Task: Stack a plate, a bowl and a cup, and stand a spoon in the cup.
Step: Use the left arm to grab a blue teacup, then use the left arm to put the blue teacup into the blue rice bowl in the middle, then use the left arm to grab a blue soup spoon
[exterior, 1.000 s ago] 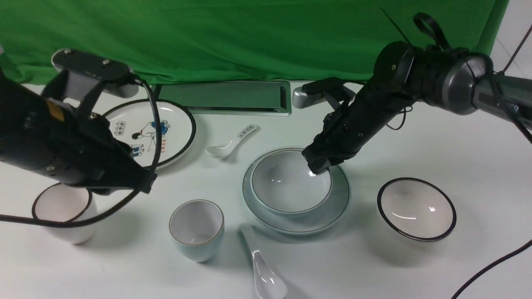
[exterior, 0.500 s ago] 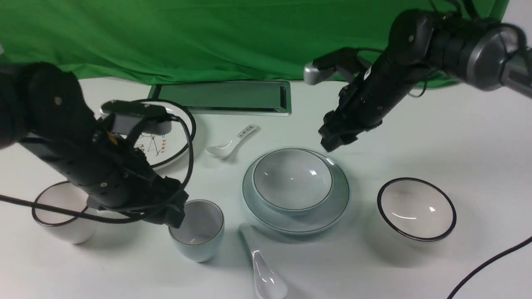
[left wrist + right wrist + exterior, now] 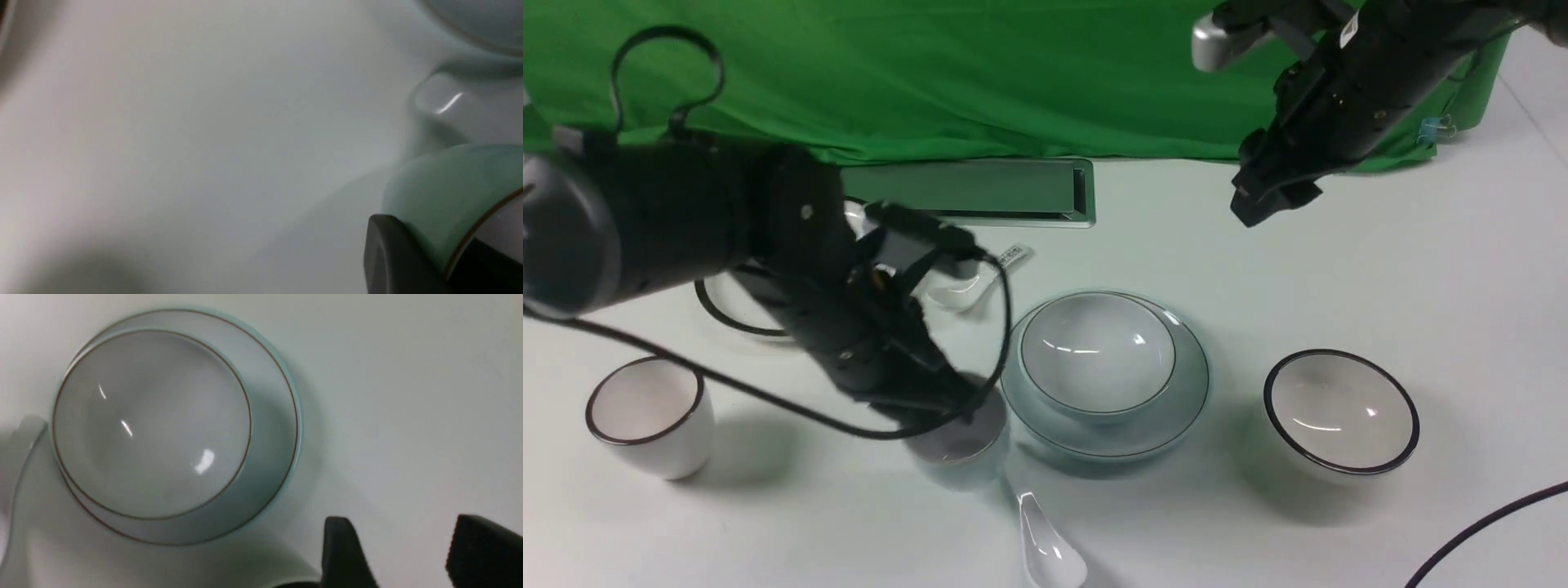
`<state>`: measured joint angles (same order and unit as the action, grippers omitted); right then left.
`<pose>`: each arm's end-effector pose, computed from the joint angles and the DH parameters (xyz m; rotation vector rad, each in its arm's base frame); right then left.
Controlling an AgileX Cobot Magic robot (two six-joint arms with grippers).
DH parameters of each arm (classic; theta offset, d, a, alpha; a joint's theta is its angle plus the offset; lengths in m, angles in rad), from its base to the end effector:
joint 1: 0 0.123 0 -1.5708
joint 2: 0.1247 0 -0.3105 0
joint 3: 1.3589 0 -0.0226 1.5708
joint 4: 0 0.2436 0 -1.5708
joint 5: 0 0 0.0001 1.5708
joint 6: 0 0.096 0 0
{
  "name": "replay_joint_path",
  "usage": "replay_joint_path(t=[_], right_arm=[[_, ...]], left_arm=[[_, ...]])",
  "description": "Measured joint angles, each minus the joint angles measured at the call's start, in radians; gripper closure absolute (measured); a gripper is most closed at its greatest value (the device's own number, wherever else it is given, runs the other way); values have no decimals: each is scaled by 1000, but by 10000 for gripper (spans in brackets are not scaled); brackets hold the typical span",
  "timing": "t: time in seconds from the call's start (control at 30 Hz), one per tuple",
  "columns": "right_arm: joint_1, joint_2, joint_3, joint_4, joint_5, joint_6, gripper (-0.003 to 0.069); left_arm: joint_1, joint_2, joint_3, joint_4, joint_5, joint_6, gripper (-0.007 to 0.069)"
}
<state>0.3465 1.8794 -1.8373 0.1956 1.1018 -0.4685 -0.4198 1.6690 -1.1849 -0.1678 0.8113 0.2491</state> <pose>0.3891 0.1582 0.3564 -0.9830 2.4178 0.2165 0.3024 -0.1477 0.2636 0.7899 2.6689 -0.2418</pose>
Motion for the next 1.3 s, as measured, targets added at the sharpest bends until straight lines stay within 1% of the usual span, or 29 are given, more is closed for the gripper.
replay_joint_path(t=[0.03,0.17,0.23,0.4,0.63,0.77,0.9,0.97,1.0,1.03,1.1,1.17,1.2,1.27,1.3], right_arm=[[0,-25,0,-17,20,0,274],[0,-88,0,-39,45,0,274],[0,-105,0,-41,48,0,274],[0,-167,0,-41,54,0,274],[0,-170,0,-42,59,0,274],[0,-170,1,-42,59,0,274],[0,-170,1,-44,61,0,274],[0,-170,1,-44,67,0,274],[0,-170,1,-44,71,0,274],[0,-170,1,-45,81,0,274],[0,-172,1,-46,90,0,274],[0,-180,1,-46,101,0,274],[0,-181,1,-46,102,0,274],[0,-202,1,-46,110,4,274],[0,-204,1,-46,111,4,274]], left_arm=[[-45,1,-66,24,-1,-10,624],[-89,36,-241,15,0,-33,624],[-89,64,-297,11,4,-37,624],[-89,259,-512,11,92,-39,624],[-89,440,-651,20,198,-63,610],[-89,478,-683,19,211,-86,540],[-89,478,-695,29,230,-91,406],[-89,478,-716,45,283,-91,339],[-89,476,-723,48,299,-91,325],[-89,469,-756,57,360,-93,272],[-89,431,-777,66,382,-120,214],[-89,365,-762,66,388,-139,181],[-89,357,-759,66,388,-140,181],[-89,239,-679,66,388,-168,166],[-89,229,-660,66,388,-169,165]])
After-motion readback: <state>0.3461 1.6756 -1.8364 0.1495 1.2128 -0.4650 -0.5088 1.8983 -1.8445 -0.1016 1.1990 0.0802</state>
